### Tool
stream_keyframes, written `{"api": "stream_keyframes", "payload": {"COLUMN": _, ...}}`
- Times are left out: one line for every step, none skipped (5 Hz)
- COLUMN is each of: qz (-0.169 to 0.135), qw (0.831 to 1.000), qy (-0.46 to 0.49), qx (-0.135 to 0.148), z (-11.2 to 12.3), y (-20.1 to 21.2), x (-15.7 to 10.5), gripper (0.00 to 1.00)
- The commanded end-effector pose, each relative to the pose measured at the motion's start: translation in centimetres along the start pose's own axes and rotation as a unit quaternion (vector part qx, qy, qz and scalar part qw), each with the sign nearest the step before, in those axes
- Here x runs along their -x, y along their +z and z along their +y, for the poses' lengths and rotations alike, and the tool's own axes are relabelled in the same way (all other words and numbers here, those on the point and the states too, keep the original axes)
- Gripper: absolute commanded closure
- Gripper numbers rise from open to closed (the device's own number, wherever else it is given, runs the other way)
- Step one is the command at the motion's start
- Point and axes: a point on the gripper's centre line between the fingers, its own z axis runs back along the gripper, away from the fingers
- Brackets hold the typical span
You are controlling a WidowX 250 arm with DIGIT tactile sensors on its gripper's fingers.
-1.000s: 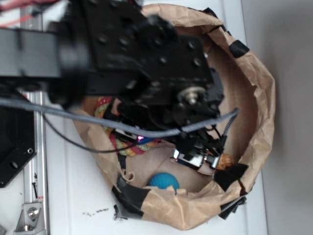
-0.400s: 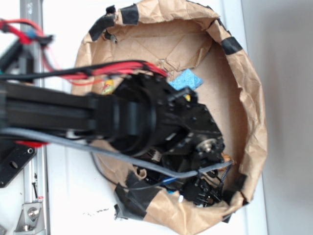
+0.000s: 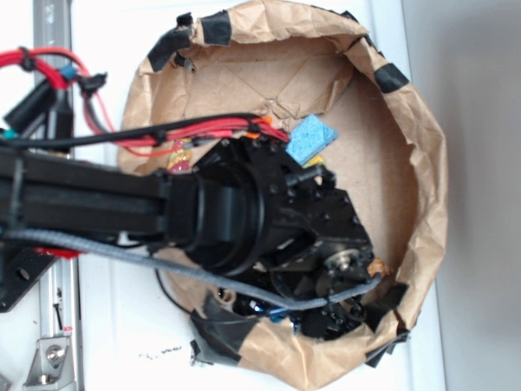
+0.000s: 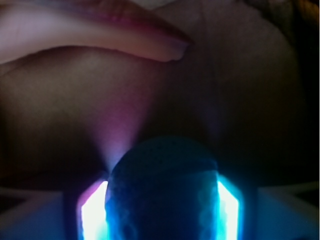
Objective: Grab the blue ball.
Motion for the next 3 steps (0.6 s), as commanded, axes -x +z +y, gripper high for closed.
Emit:
{"api": "stream_keyframes", "payload": {"qz": -0.133, "qw": 0.973, "qy": -0.187, "qx": 0.036, "z": 1.3, "y": 10.8, "x": -1.5, "gripper": 1.0}}
{"api": "stream_keyframes", "payload": {"qz": -0.162, "qw": 0.95, "qy": -0.264, "qx": 0.039, "z": 1.7, "y": 16.5, "x": -1.2, "gripper": 1.0}}
{"api": "stream_keyframes", "payload": {"qz": -0.205, "qw": 0.918, "qy": -0.338, "qx": -0.002, "z": 1.7, "y": 19.1, "x": -0.2, "gripper": 1.0}}
